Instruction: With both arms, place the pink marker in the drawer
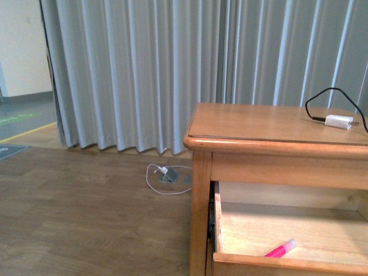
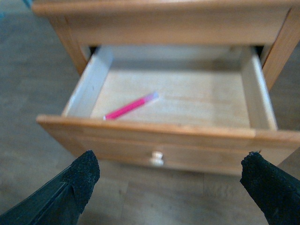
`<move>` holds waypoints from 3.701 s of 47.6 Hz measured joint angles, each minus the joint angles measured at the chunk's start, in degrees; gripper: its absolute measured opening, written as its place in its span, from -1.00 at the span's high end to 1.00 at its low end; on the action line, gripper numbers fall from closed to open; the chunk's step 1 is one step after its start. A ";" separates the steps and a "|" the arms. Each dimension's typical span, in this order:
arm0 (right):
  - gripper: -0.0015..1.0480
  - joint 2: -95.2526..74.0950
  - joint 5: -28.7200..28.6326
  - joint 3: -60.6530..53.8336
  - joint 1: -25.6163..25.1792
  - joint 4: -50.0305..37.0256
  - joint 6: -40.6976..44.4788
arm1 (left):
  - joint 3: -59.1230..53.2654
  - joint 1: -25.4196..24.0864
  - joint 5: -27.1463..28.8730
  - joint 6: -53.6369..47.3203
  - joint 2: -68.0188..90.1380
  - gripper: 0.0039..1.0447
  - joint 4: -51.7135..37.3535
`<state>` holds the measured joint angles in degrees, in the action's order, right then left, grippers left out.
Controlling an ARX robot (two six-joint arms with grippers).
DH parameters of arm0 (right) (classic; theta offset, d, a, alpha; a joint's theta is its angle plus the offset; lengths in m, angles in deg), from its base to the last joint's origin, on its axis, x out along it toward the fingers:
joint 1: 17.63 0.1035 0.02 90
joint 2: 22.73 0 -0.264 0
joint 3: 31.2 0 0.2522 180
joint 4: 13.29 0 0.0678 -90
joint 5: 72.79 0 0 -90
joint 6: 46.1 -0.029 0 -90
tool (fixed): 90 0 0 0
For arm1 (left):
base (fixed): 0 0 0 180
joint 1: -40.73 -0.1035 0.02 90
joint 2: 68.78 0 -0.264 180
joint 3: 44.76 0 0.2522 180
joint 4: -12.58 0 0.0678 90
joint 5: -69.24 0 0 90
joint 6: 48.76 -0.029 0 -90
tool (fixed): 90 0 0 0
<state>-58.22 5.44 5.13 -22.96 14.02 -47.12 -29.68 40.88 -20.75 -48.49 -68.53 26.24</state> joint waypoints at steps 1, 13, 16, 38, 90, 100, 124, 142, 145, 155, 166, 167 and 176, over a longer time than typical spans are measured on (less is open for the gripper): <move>-0.84 -1.46 -0.31 0.00 0.00 0.00 0.31 | 0.00 0.00 0.00 0.00 0.00 -0.30 0.00; -0.84 -20.83 -1.64 -0.02 0.63 -7.63 3.80 | 0.00 0.00 0.00 -0.02 0.00 -0.88 0.00; -0.84 -28.11 -1.16 0.35 1.51 -11.87 3.63 | 0.00 0.00 0.00 -0.02 0.00 -0.89 0.00; -0.84 -53.29 8.96 8.48 7.10 -35.01 -2.16 | 0.00 0.00 0.00 -0.02 0.00 -0.89 0.02; -0.84 -88.37 19.06 38.21 6.47 -54.80 1.25 | 0.00 0.00 0.00 -0.02 0.00 -0.89 0.02; -0.84 -88.41 18.84 38.53 6.03 -53.40 1.88 | 0.00 0.00 0.00 -0.02 0.00 -0.89 0.02; -0.84 -54.47 6.60 19.23 3.98 -38.53 -0.31 | 0.00 0.00 -0.02 -0.02 0.00 -0.89 0.02; -0.84 0.94 -7.72 8.94 -5.79 -0.90 -4.85 | 0.00 0.00 0.00 -0.02 0.00 -0.89 0.02; -0.84 4.94 -7.89 8.90 -7.58 1.75 -4.90 | 0.00 0.00 0.00 -0.02 0.00 -0.89 0.02; -0.66 7.54 -1.57 4.57 -6.14 -6.95 -2.93 | 0.00 0.00 -0.02 -0.02 0.00 -0.89 0.02; 0.12 14.60 5.99 -6.32 -1.16 -18.36 0.26 | 0.00 0.00 0.00 -0.02 0.00 -0.89 0.02; 0.19 14.97 8.13 -7.02 -0.04 -18.45 0.37 | 0.00 0.00 0.00 -0.02 0.00 -0.89 0.02; 0.87 18.73 11.52 -12.04 5.05 -19.50 0.68 | 0.00 0.00 -0.02 -0.02 0.00 -0.89 0.02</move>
<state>-39.48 16.95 -6.91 -17.91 -5.48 -46.44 -29.68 40.88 -20.77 -48.51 -68.53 26.26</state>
